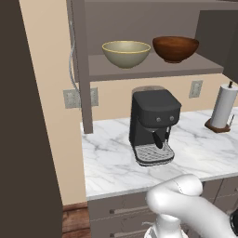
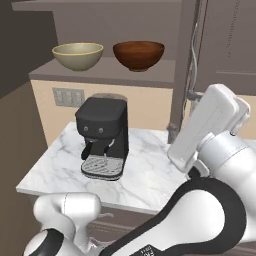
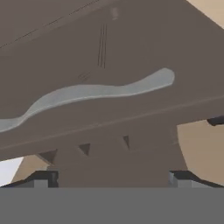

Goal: Open the cabinet. Pick the bowls from the counter and place them in the cabinet. Then close the cabinet.

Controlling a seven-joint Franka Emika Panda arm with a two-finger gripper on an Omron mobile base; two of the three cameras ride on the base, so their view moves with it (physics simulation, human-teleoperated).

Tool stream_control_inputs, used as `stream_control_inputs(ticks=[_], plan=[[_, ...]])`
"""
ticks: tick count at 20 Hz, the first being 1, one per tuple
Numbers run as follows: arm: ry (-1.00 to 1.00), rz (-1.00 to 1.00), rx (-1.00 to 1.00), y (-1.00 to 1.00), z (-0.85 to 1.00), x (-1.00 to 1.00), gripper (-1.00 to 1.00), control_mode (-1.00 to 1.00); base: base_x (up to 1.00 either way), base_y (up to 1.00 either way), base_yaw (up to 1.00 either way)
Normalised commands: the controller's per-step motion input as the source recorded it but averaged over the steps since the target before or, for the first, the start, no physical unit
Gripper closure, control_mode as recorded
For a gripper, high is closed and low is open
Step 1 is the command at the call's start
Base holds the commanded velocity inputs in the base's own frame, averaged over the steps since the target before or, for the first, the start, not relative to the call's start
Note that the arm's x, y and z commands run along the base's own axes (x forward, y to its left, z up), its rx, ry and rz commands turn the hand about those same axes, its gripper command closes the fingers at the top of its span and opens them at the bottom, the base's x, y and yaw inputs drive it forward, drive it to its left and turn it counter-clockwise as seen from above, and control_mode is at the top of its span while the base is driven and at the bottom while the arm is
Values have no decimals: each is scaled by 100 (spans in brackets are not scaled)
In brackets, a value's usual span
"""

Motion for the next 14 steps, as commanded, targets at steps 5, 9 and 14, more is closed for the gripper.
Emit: stream_control_inputs(ticks=[5,9,14], plan=[[-6,11,0,-8,-12,19,-100,-100,0,0,0],[-7,11,0,-17,-17,39,-100,-100,0,0,0],[-6,16,3,-37,-16,20,-100,-100,0,0,0]])
